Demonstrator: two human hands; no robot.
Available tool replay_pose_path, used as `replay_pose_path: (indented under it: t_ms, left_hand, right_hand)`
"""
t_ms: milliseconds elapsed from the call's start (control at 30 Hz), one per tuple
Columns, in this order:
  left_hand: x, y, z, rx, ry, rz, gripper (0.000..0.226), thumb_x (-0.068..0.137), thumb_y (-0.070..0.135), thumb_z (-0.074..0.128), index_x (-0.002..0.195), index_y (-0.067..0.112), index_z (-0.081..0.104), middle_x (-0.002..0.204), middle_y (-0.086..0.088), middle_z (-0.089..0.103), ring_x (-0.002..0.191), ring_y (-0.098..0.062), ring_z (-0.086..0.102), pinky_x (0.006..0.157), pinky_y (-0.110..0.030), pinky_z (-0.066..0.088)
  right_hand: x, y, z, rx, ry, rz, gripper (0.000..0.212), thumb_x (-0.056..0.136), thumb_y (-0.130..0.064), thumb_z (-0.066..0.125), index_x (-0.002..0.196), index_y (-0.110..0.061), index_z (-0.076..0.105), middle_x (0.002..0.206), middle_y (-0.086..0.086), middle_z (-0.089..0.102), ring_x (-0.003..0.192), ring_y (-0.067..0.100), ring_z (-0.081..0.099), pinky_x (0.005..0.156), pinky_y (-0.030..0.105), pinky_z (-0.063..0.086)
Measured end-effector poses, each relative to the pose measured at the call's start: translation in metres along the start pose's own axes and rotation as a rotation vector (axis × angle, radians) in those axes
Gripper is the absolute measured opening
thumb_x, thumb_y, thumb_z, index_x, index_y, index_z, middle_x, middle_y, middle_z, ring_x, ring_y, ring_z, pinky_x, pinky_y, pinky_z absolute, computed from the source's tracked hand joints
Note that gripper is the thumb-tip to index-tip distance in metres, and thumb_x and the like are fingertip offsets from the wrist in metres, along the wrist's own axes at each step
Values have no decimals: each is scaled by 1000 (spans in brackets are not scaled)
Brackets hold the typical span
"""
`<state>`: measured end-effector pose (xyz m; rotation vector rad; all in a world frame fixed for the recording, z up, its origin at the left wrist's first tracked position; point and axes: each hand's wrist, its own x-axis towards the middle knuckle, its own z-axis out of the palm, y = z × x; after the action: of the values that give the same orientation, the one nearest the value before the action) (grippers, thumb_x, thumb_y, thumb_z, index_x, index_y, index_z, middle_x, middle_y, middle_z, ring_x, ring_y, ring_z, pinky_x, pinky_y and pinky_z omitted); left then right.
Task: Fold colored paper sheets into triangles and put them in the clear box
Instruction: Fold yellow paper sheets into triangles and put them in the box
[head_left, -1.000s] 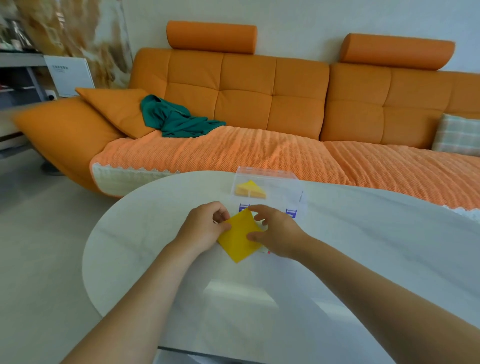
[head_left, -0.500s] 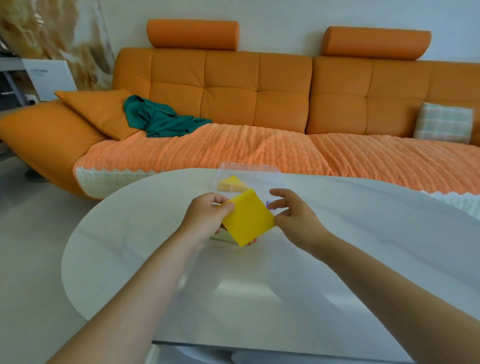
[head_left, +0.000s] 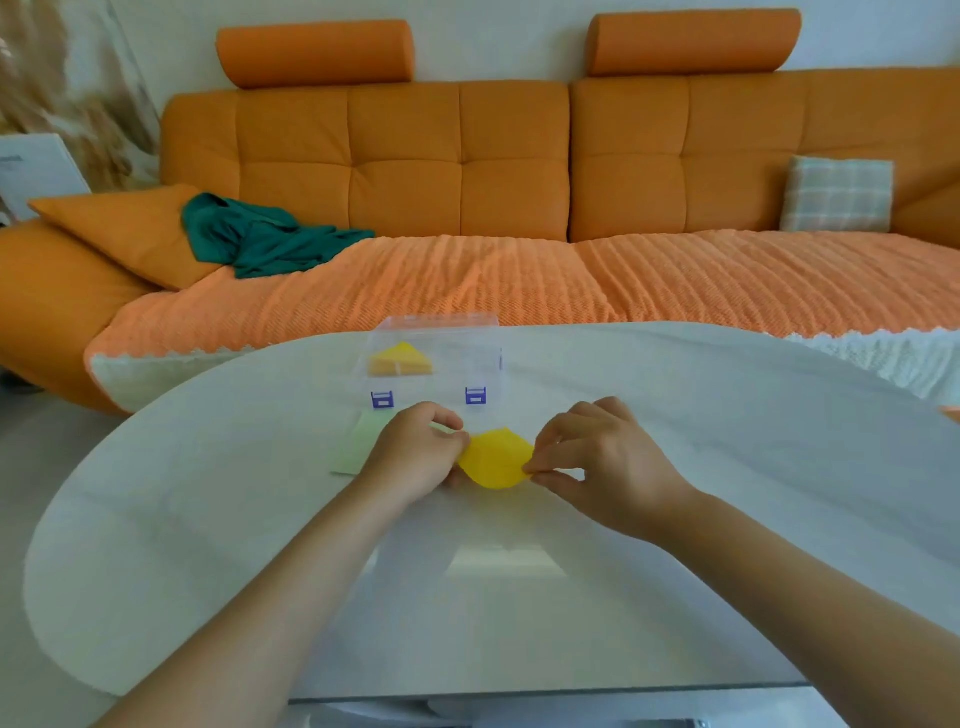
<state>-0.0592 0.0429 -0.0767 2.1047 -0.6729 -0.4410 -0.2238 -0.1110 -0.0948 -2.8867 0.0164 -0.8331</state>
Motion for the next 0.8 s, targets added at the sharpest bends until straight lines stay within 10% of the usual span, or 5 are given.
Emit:
replay_pose_path:
  t_ms: [133, 300, 600, 800]
  left_hand:
    - [1, 1, -1, 299, 18, 241, 16, 88, 24, 66, 97, 36, 64, 104, 16, 58, 86, -7, 58, 76, -20, 39]
    - [-9, 2, 3, 270, -376, 463, 44, 67, 18, 52, 102, 40, 67, 106, 24, 60, 102, 2, 54, 79, -8, 38]
    - [-11, -8, 16, 369, -325, 569, 15, 86, 42, 75, 99, 35, 78, 100, 19, 66, 102, 0, 53, 93, -21, 43]
    - [-14, -8, 14, 366, -354, 583, 13, 83, 45, 76, 91, 37, 79, 103, 28, 66, 107, 5, 51, 94, -15, 38]
  right_hand:
    - [-7, 5, -5, 69, -78, 94, 12, 84, -37, 66, 87, -39, 77, 88, -17, 70, 74, 9, 61, 73, 35, 45]
    - [-13, 8, -10, 223, -130, 284, 9, 84, -28, 70, 87, -32, 78, 81, -17, 69, 69, 9, 62, 70, 33, 52]
    - [-1, 11, -20, 454, -280, 576, 26, 95, -47, 58, 91, -29, 76, 88, -10, 72, 84, 8, 62, 80, 31, 53]
    - [10, 13, -1, 53, -391, 496, 37, 98, -50, 51, 132, -41, 59, 118, -8, 54, 112, 16, 49, 99, 34, 41]
